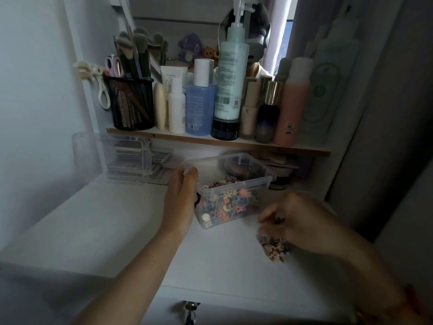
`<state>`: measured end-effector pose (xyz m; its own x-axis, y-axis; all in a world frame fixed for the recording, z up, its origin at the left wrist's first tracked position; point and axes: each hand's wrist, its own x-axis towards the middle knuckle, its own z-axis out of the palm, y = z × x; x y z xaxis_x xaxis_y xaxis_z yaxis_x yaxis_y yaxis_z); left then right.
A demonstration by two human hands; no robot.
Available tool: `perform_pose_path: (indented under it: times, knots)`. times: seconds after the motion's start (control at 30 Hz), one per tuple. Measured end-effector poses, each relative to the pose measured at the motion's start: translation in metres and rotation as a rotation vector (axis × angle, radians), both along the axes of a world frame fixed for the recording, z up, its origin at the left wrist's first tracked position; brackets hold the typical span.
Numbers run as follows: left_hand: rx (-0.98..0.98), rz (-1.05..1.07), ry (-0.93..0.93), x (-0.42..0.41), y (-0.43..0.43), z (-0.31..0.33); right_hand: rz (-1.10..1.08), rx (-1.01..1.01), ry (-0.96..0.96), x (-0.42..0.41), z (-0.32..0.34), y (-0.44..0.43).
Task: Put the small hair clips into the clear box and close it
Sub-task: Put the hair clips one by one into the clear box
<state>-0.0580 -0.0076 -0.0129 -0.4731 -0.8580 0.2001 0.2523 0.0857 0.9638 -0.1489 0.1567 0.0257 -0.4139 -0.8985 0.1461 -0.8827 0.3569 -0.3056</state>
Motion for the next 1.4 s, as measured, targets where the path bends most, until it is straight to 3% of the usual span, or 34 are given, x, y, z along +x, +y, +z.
perform_pose_path:
  times: [0.1, 0.2, 0.3, 0.4, 0.5, 0.57, 0.67, 0.77, 0.87, 0.97, 1.1, 1.17, 1.34, 1.4]
  knots:
    - [0.007, -0.002, 0.004, 0.0, 0.001, 0.001, 0.012, 0.134, -0.015, 0.005, -0.006, -0.006]
    - [0.0, -0.002, -0.005, 0.0, 0.0, 0.0, 0.01, 0.098, -0.036, 0.004, -0.003, -0.005]
    - [0.008, 0.004, -0.009, 0.0, -0.001, 0.0, 0.018, -0.319, -0.276, 0.006, 0.014, -0.01]
    - [0.005, 0.008, -0.011, 0.0, -0.001, 0.0, -0.033, -0.649, -0.191, 0.003, 0.026, -0.032]
    - [0.001, -0.003, -0.006, 0.001, 0.0, 0.0, -0.127, -0.614, -0.019, -0.004, 0.019, -0.041]
    - [-0.005, -0.007, -0.004, 0.001, 0.0, 0.001, -0.141, -0.562, -0.056, -0.01, 0.011, -0.03]
    - [-0.004, -0.006, -0.012, 0.0, 0.0, 0.0, -0.146, -0.313, -0.085, -0.017, 0.0, -0.009]
    - [0.003, -0.013, -0.011, 0.0, 0.001, 0.0, -0.187, -0.042, 0.012, -0.024, -0.012, -0.007]
    - [-0.005, -0.018, -0.019, 0.0, 0.0, -0.001, -0.189, 0.083, 0.032, -0.024, -0.019, -0.011]
    - [-0.001, -0.013, -0.007, 0.0, -0.001, -0.001, -0.157, 0.022, -0.004, -0.024, -0.016, -0.009]
    - [-0.004, -0.008, -0.003, -0.001, -0.001, -0.001, -0.085, -0.466, -0.36, -0.018, 0.012, -0.008]
    - [-0.007, -0.007, -0.009, -0.001, -0.001, -0.001, -0.083, -0.631, -0.354, -0.02, 0.02, -0.02]
    - [-0.003, -0.023, 0.032, 0.001, -0.001, 0.0, -0.255, -0.652, -0.207, -0.029, 0.011, -0.026]
    - [0.009, -0.024, 0.033, -0.001, 0.0, 0.0, -0.32, -0.527, -0.182, -0.035, 0.003, -0.012]
